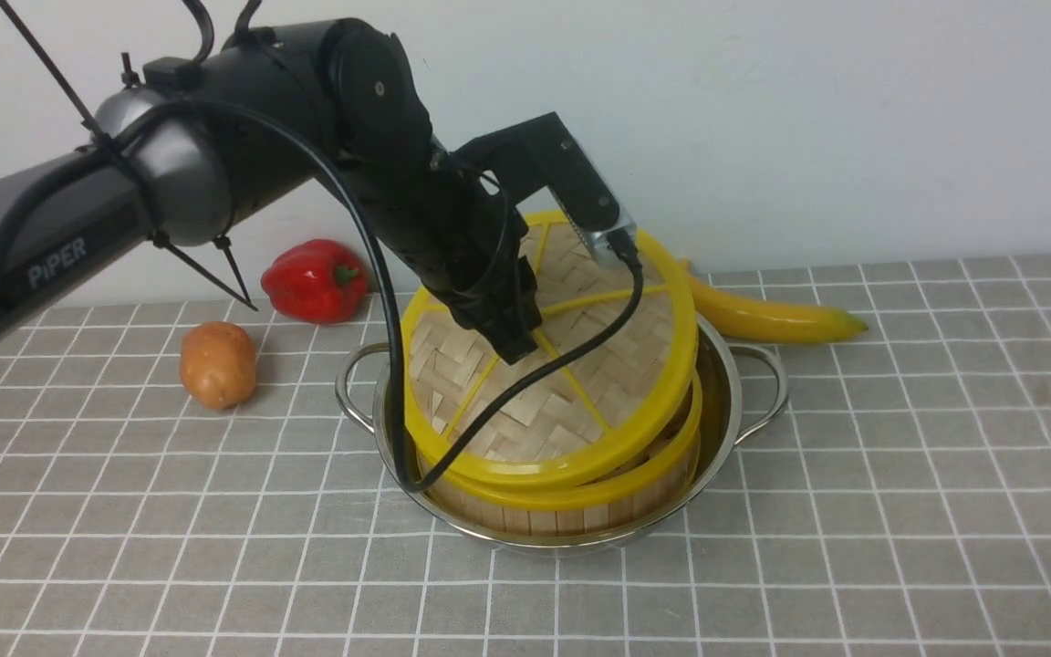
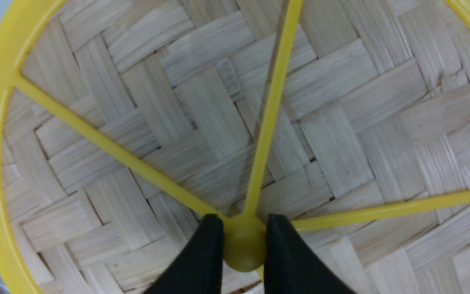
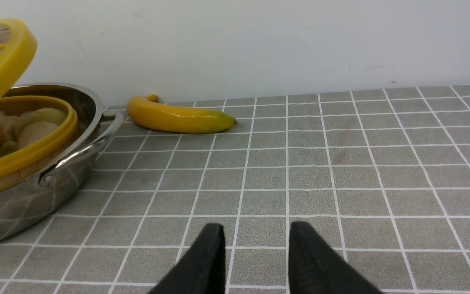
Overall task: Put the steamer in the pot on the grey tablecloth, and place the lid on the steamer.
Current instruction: 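Place the yellow bamboo steamer lid onto the steamer in the pot with the left gripper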
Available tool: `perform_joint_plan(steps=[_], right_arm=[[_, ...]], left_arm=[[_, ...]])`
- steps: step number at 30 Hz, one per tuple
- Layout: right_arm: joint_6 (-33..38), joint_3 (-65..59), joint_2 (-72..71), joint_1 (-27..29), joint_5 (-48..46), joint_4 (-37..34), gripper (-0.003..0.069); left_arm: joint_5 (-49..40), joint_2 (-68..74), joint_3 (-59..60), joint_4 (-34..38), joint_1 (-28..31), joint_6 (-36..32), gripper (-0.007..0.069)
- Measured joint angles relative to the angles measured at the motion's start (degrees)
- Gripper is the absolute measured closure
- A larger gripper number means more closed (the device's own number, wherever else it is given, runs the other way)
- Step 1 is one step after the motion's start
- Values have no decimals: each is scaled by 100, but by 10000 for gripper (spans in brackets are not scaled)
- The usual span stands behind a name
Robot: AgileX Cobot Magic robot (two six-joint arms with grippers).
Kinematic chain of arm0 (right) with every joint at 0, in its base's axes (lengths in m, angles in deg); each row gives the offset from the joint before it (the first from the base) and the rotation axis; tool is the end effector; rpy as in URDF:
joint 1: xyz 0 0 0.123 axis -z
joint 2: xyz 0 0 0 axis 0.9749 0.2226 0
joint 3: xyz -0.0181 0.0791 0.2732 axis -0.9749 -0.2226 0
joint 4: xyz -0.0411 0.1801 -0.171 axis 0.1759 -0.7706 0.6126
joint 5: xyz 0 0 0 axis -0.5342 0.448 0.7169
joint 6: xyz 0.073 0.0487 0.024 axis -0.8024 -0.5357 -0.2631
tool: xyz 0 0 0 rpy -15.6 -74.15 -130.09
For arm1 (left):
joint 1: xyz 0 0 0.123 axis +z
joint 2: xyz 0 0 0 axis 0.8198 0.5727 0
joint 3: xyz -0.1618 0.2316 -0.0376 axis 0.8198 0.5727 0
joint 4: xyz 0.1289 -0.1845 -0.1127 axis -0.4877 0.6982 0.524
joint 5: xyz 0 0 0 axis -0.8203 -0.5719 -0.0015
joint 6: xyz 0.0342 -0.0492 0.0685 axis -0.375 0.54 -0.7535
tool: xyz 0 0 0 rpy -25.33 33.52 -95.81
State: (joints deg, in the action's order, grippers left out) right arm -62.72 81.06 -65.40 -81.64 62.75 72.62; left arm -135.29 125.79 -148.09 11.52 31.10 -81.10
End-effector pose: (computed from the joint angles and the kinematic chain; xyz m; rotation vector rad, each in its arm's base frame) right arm 0.0536 -0.0001 0.1775 0.1549 1.8550 0.1572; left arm 0.3830 -0.1863 0.2748 1.4800 2.2096 -0.1190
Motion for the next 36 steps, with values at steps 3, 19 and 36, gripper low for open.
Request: perform_joint_plan(steps=[3,19,36], right_arm=[[0,0,0,0,0,0,419],[-13,0,0,0,0,-7,417],[-18,0,0,0,0,-2,417]], left_arm=[[0,0,0,0,0,0,508],[-8,217,0,54,0,0,508],[91,246,0,84,0,-323,508]])
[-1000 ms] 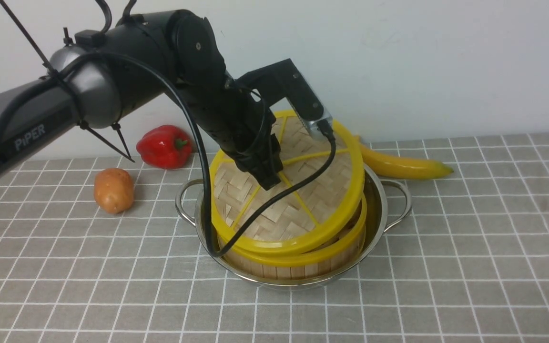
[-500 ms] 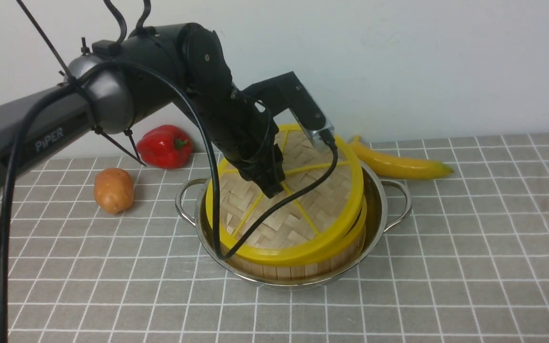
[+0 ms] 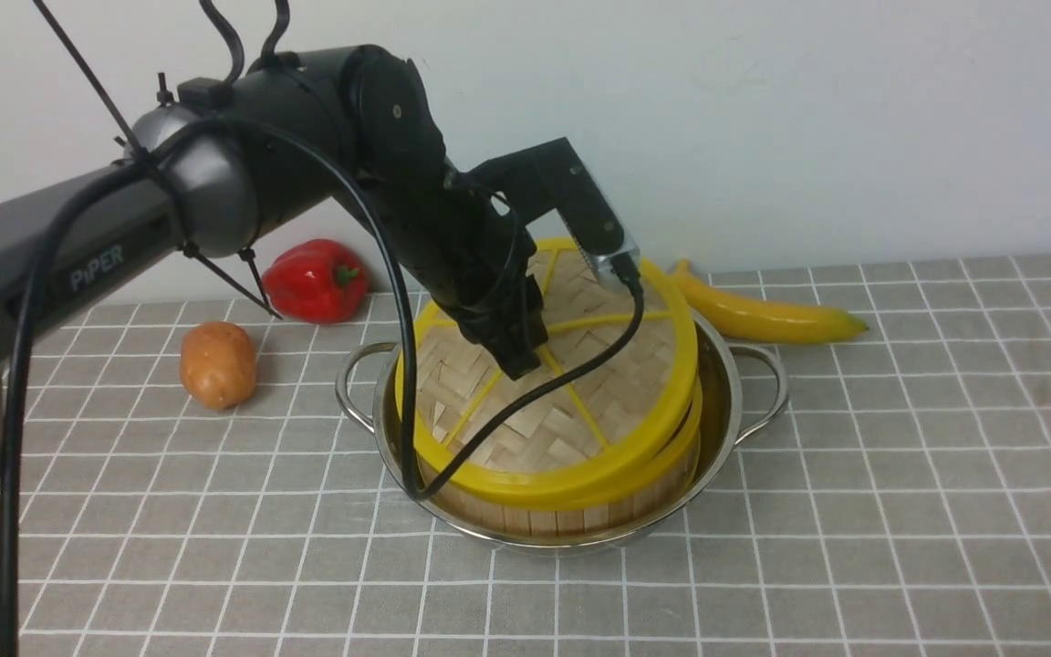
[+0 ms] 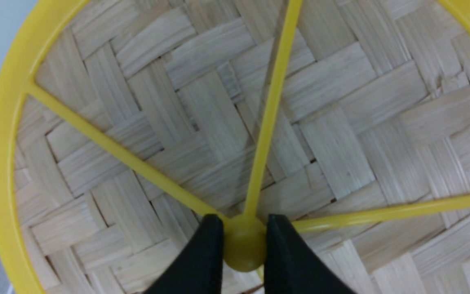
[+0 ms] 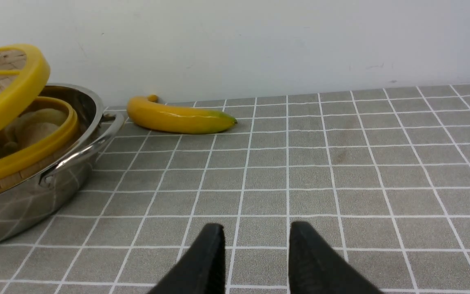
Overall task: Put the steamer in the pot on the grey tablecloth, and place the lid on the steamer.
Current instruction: 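Place the yellow bamboo steamer lid onto the steamer in the pot with the left gripper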
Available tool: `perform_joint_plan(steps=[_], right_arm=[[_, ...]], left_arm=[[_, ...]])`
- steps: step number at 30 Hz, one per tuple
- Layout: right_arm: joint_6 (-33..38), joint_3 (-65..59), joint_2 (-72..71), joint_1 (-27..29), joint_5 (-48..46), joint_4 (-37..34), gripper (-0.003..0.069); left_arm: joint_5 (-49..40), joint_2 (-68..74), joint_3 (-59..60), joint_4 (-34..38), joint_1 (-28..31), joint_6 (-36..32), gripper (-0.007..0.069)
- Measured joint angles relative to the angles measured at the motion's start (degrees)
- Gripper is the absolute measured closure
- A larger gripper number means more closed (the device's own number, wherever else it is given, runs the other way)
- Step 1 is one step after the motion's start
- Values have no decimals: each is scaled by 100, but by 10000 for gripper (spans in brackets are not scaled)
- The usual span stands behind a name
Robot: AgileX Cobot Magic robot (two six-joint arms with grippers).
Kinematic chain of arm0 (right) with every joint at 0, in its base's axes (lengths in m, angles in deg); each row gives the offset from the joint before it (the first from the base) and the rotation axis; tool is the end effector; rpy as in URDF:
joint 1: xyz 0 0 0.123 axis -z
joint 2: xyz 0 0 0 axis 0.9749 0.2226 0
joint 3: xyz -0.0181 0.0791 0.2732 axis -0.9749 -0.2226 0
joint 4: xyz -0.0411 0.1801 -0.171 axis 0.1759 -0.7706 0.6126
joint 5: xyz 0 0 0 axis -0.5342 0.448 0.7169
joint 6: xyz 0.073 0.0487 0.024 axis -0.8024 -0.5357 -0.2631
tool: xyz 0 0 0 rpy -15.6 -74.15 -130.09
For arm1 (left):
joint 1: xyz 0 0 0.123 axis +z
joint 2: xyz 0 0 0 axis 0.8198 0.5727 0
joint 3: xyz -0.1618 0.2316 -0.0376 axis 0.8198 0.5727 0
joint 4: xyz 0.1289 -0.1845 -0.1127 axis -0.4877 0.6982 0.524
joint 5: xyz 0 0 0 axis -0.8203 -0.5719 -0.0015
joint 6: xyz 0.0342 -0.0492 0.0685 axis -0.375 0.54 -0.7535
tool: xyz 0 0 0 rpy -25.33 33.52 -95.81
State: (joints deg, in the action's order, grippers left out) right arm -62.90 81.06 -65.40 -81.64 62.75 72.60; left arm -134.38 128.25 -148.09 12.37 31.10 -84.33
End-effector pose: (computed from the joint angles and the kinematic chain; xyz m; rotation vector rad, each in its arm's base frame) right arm 0.0536 -0.0001 0.1775 0.1581 1.8548 0.1597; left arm 0.3894 -0.1902 0.2572 1.5415 2.1932 -0.1248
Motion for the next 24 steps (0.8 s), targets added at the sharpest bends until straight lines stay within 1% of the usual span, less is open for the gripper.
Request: perform_joint_plan(steps=[5,24], right_arm=[[0,0,0,0,0,-5,417],[0,0,0,0,0,-11,417]], left_arm=[[34,51,0,13,0,-132,508],[9,52,-3,13,0,-134,508]])
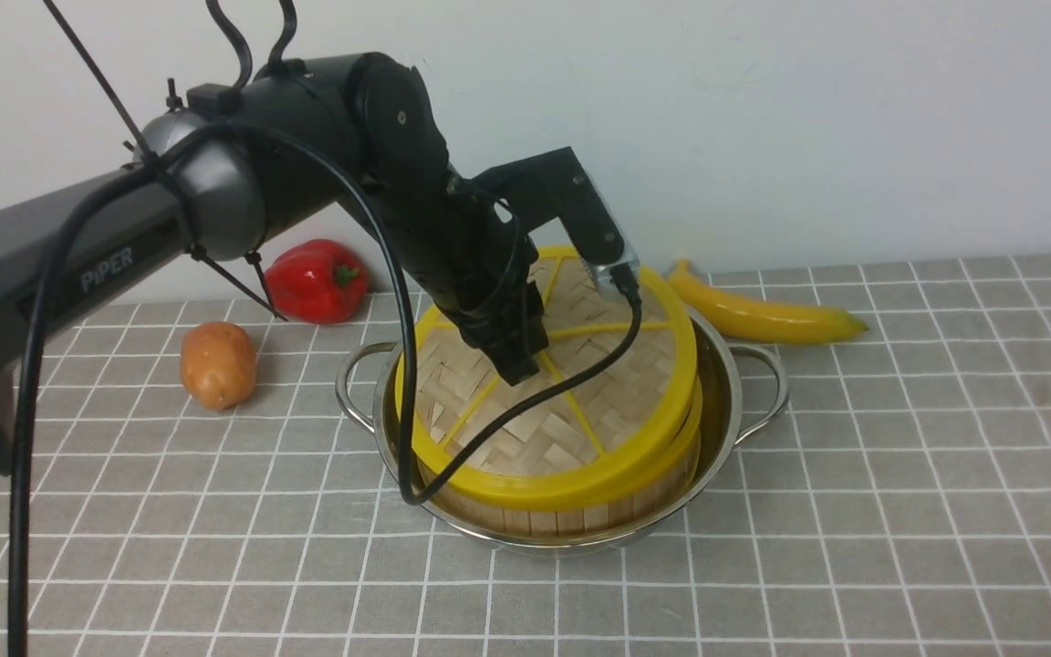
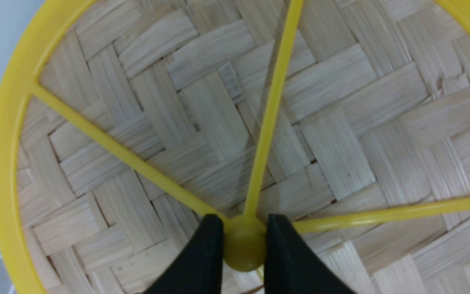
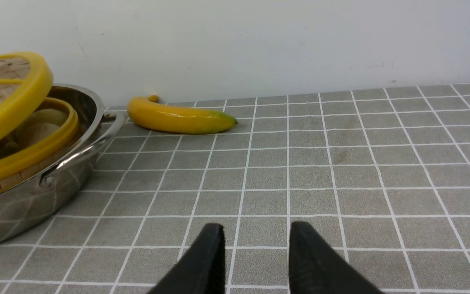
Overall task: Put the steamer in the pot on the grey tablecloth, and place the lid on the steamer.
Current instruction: 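Place the yellow bamboo steamer lid onto the steamer in the pot with the left gripper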
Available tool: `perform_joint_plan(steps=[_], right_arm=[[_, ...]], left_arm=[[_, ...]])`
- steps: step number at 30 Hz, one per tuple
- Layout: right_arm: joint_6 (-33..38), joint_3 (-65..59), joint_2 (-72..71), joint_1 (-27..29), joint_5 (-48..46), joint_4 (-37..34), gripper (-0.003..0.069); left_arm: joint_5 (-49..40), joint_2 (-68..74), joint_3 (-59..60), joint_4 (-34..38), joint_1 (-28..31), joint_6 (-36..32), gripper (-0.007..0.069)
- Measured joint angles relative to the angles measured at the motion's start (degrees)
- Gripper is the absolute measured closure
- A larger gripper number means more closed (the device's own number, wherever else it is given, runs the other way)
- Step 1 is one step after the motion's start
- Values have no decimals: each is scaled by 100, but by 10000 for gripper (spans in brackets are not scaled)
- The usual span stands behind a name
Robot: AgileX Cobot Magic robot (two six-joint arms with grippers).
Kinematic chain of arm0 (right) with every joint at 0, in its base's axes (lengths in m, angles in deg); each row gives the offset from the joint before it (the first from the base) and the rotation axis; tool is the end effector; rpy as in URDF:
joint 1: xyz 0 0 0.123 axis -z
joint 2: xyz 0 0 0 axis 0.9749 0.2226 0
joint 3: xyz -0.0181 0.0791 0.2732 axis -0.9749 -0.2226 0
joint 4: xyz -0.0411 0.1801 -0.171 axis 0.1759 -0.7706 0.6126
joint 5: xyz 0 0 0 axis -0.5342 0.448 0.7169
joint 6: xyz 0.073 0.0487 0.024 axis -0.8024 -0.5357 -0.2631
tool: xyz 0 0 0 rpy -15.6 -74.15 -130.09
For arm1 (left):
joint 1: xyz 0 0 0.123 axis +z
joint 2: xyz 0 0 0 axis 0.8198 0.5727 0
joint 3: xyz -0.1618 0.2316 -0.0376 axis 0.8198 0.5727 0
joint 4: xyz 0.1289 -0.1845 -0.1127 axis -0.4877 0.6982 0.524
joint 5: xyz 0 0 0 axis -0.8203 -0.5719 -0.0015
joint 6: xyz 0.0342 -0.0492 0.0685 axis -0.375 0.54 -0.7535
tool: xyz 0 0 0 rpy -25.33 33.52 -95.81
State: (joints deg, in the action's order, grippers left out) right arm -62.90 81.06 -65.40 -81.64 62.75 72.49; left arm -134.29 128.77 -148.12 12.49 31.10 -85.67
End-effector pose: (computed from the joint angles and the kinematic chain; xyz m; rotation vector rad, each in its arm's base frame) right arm 0.0536 0.0000 0.1775 0.1593 1.8549 0.1616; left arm 0.3907 -0.1909 0.2535 1.5682 2.1810 -0.1219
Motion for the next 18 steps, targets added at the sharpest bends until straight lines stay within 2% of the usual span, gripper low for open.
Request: perform_joint_plan(steps=[18], right_arm=[[18,0,0,0,0,5,417]], left_arm=[[-124,5,-377,-1,0,72,508]])
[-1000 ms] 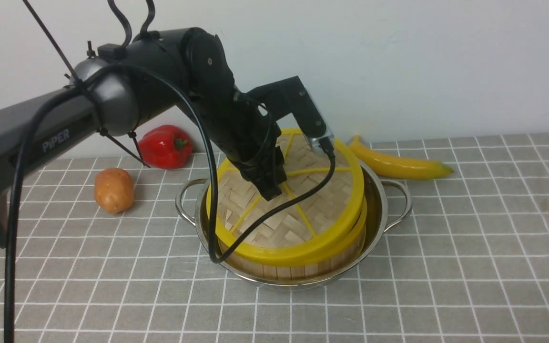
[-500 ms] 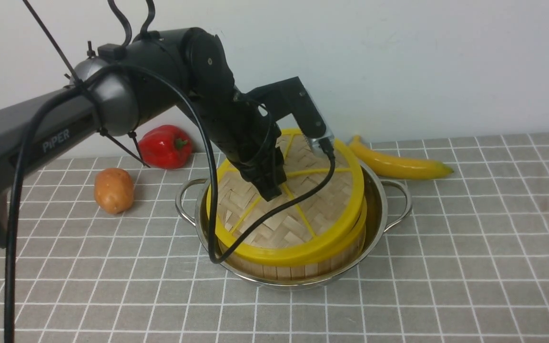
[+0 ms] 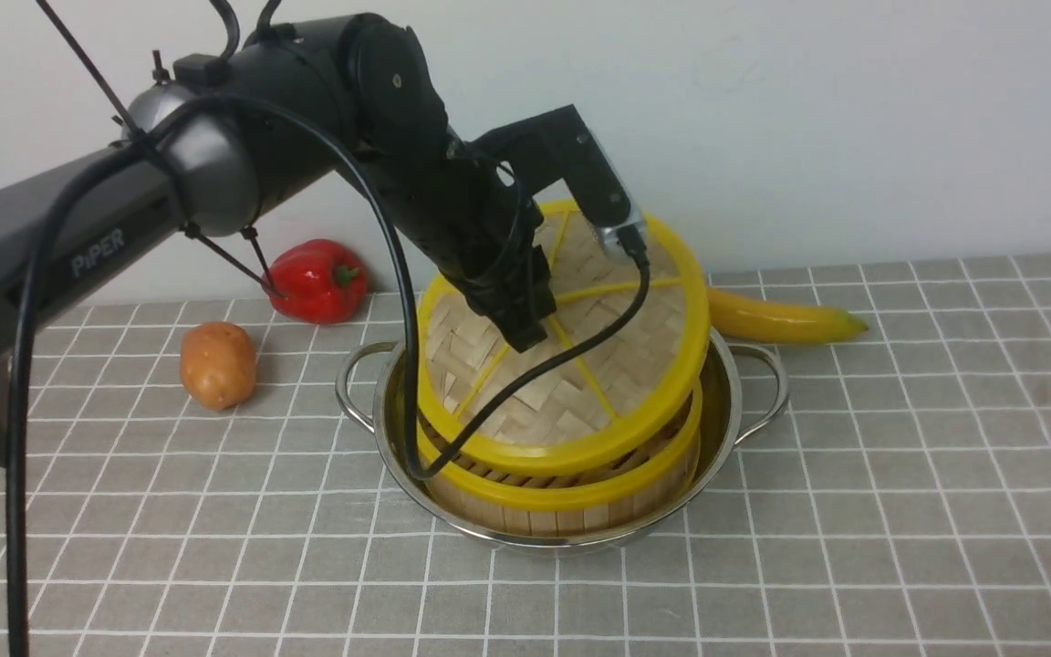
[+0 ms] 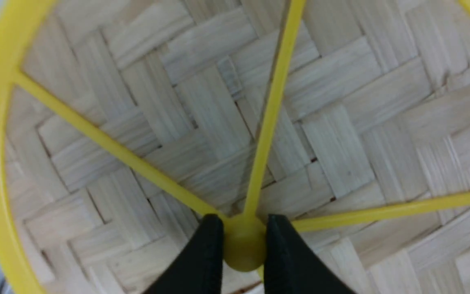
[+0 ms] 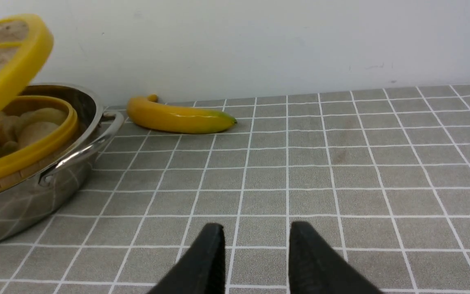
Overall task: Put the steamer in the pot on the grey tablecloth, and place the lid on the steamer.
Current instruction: 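Place the yellow bamboo steamer lid onto the steamer in the pot with the left gripper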
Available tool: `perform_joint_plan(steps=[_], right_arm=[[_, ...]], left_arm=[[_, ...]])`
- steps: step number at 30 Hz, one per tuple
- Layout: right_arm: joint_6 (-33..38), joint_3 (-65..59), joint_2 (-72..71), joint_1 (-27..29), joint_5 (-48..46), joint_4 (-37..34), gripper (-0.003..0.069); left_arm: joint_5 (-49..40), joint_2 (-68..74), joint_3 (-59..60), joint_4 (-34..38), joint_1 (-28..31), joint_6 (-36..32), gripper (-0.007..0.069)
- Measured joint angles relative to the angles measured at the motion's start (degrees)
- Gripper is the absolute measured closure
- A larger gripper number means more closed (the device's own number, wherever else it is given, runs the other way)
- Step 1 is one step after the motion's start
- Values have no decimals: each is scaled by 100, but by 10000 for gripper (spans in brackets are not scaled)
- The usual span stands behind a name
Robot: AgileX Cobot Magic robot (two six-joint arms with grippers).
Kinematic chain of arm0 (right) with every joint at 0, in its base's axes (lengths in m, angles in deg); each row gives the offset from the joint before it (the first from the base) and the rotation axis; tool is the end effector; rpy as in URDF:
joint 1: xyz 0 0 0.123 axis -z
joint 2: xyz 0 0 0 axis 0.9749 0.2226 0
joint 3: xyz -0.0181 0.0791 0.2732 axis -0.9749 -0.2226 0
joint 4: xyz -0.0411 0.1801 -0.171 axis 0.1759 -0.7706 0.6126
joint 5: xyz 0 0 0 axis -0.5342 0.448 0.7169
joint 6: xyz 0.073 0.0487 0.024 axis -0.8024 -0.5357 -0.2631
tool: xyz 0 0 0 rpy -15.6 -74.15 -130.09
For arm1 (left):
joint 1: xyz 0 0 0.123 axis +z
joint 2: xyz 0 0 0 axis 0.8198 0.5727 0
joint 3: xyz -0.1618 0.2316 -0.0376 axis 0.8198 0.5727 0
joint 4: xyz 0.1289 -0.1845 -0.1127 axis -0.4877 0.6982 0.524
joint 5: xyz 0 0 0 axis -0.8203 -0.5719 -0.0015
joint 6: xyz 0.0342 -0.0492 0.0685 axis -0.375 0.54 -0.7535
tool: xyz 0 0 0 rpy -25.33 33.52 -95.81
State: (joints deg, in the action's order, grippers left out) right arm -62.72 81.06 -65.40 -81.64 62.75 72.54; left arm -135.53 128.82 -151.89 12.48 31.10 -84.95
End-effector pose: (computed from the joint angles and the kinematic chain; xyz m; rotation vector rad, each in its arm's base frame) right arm 0.0536 0.0000 0.1775 0.1558 1.8550 0.1586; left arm 0.3953 -0.1932 0.2714 1.5393 2.1500 -0.1152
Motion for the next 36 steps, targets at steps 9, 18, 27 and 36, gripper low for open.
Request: perform_joint_plan(steps=[9,18,27,36], right_arm=[[5,0,0,0,0,0,417],[5,0,0,0,0,0,417],[1,0,0,0,0,0,417],[-13,0,0,0,0,0,417]], left_arm=[[-582,-27,-371,-304,0,403,508],[-1221,-24,-763,-360,0,694,508],[-1082,342,-765,-291,0,721,508],[-1061,419,-765,-274,0,723,508]])
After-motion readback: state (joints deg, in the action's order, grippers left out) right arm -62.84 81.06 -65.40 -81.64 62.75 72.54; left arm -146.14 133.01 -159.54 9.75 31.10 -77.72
